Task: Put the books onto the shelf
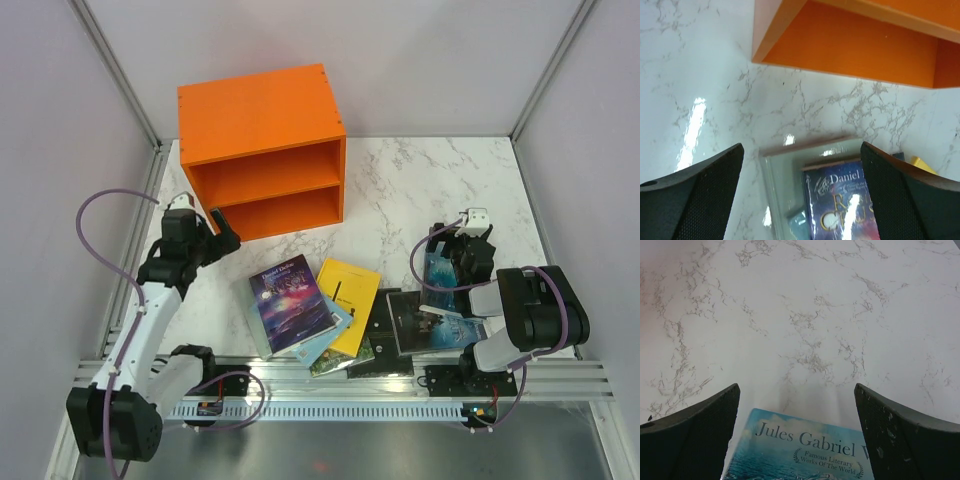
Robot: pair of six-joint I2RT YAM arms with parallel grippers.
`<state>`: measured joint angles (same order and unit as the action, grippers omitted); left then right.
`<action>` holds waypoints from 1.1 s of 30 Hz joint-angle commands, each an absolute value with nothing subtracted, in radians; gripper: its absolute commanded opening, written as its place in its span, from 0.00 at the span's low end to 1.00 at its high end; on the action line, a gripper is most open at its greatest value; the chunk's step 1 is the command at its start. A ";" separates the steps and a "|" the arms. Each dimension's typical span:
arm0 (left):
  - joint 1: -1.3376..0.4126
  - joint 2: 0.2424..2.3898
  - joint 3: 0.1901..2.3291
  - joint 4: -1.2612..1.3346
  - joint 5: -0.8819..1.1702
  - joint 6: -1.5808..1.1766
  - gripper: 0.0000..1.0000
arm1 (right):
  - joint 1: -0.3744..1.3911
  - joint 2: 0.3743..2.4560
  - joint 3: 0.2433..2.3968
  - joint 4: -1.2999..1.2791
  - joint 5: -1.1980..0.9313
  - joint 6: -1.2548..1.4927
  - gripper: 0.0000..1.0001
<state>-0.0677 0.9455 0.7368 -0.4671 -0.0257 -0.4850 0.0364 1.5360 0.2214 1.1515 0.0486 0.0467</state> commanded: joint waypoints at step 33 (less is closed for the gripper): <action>-0.066 0.690 0.687 -0.913 0.322 -0.716 1.00 | 0.188 1.285 0.793 0.039 -0.399 0.870 0.98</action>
